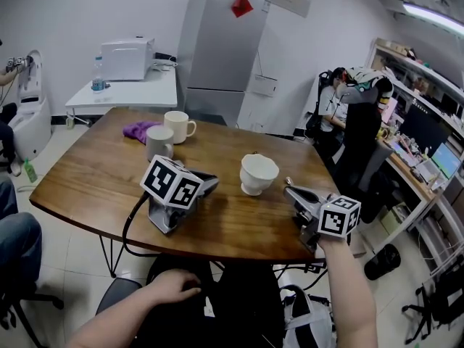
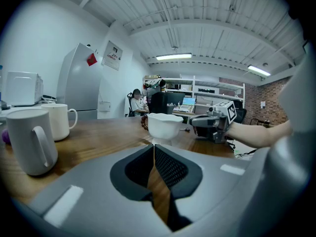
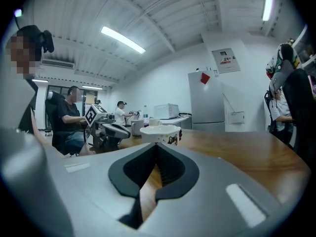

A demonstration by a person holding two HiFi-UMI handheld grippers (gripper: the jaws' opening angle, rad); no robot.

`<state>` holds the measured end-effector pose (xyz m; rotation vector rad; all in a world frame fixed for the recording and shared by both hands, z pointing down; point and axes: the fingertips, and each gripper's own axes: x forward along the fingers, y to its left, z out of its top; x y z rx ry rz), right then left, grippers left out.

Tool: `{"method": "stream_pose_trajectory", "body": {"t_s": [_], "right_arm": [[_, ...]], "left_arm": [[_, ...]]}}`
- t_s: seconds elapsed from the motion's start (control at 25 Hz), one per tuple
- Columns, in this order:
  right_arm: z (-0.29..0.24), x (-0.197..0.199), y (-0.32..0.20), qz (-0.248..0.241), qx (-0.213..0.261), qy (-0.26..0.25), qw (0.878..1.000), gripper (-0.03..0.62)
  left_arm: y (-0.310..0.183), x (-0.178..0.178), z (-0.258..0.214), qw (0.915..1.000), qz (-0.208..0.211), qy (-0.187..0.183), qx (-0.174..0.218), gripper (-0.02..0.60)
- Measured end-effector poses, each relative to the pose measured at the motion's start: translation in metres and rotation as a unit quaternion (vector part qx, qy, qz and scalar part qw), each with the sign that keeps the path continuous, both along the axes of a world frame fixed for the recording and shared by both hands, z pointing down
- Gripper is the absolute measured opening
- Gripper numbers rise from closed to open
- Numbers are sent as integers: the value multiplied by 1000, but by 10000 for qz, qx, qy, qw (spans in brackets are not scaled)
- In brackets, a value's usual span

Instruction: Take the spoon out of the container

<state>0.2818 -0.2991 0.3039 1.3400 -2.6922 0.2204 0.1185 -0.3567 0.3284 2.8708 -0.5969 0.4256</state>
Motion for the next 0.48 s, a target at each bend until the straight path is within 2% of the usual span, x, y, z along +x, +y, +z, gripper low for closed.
{"method": "stream_pose_trajectory", "body": {"t_s": [0.48], "right_arm": [[-1, 0, 0, 9, -7, 12, 10000, 2]], "left_arm": [[0, 0, -1, 10000, 2, -2, -1, 12]]}}
